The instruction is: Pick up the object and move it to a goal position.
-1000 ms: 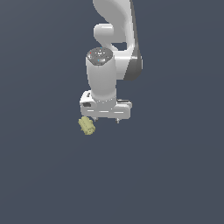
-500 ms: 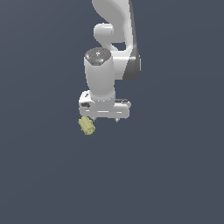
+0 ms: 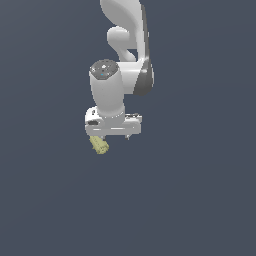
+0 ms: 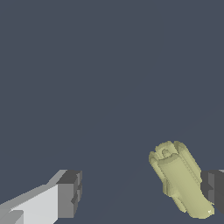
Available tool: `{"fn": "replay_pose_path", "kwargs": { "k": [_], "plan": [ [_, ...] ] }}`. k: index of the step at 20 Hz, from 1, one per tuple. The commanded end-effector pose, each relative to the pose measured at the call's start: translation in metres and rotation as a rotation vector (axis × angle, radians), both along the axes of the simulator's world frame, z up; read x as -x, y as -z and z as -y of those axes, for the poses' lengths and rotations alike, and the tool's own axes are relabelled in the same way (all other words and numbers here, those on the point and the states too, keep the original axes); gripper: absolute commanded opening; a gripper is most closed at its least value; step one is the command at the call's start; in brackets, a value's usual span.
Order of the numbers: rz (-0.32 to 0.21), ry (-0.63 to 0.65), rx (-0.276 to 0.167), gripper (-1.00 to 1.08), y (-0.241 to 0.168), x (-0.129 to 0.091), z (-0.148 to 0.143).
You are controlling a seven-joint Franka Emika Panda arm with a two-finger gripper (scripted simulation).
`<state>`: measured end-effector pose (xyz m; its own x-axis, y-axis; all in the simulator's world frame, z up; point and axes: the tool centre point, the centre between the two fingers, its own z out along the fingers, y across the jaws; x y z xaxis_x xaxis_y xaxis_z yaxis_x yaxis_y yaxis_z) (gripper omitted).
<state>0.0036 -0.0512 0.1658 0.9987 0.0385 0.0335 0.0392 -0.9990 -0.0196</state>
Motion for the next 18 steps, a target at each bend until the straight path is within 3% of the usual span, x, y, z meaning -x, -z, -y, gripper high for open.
{"fn": "replay_pose_path", "kwargs": {
  "k": [1,18],
  "plan": [
    [-0.002,-0.045,0.004,1.00,0.006,0.003,0.008],
    [-0.017,-0.402,0.026,1.00,0.047,0.033,0.068]
  ]
}}
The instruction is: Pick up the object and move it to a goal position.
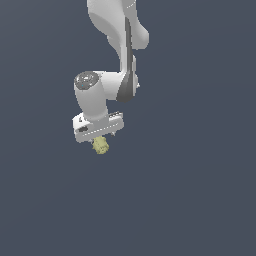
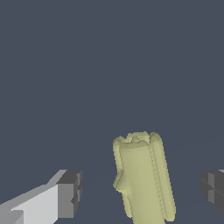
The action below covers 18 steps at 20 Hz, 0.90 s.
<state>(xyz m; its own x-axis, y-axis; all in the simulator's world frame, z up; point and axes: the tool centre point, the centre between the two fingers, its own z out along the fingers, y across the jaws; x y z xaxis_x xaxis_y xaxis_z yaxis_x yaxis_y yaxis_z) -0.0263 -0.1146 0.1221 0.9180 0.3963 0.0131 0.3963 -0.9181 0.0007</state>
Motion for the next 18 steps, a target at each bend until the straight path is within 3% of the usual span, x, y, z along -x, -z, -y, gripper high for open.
{"fn": "replay_pose_path", "kwargs": {
  "k": [1,10,18],
  "plan": [
    [-0.003,-0.053,0.002,1.00,0.006,0.005,0.008],
    [-0.009,-0.184,0.005,1.00,0.020,0.018,0.028],
    [-0.012,-0.227,0.006,1.00,0.025,0.023,0.034]
  ]
}}
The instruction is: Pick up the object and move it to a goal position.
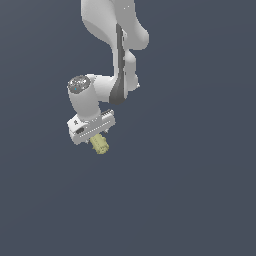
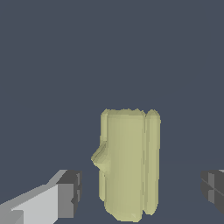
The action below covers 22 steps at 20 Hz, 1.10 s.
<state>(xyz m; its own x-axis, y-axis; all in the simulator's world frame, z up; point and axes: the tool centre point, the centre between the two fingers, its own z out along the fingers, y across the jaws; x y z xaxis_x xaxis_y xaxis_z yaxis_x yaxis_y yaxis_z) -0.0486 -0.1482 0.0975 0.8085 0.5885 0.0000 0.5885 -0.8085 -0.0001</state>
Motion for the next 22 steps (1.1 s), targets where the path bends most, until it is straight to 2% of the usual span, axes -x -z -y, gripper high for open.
{"fn": "replay_pose_path", "kwargs": {
  "k": [1,20,21,22],
  "plan": [
    [0.000,-0.006,0.000,1.00,0.000,0.000,0.001],
    [0.000,-0.007,0.000,1.00,0.051,0.001,0.000],
    [0.000,-0.007,0.000,-1.00,0.051,0.001,0.000],
    [0.000,-0.007,0.000,-1.00,0.051,0.001,0.000]
  ]
}}
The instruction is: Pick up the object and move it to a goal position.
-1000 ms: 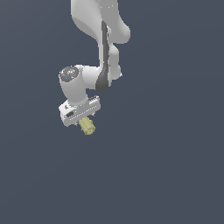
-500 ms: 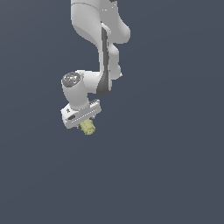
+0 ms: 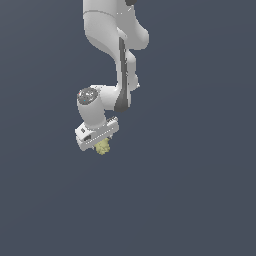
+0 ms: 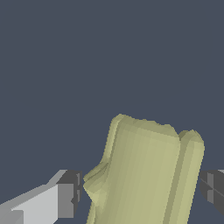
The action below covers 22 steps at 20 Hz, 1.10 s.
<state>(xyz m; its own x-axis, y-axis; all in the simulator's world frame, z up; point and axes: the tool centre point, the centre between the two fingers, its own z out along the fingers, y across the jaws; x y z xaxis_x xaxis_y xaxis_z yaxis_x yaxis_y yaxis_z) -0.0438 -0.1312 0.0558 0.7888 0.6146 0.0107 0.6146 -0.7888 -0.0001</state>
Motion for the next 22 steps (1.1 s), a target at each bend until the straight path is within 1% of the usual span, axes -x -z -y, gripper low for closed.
{"fn": "replay_pose_path", "kwargs": {
  "k": [1,8,9,13,17,22],
  "plan": [
    [-0.008,0.026,0.007,-1.00,0.009,0.006,0.017],
    [-0.008,0.026,0.007,-1.00,0.009,0.006,0.017],
    [-0.003,0.004,0.001,-1.00,0.003,0.001,0.003],
    [-0.003,0.005,0.001,-1.00,-0.002,0.001,0.004],
    [-0.004,0.006,0.001,-1.00,-0.016,-0.001,0.007],
    [-0.004,0.008,0.001,-1.00,-0.047,-0.005,0.015]
  ]
}}
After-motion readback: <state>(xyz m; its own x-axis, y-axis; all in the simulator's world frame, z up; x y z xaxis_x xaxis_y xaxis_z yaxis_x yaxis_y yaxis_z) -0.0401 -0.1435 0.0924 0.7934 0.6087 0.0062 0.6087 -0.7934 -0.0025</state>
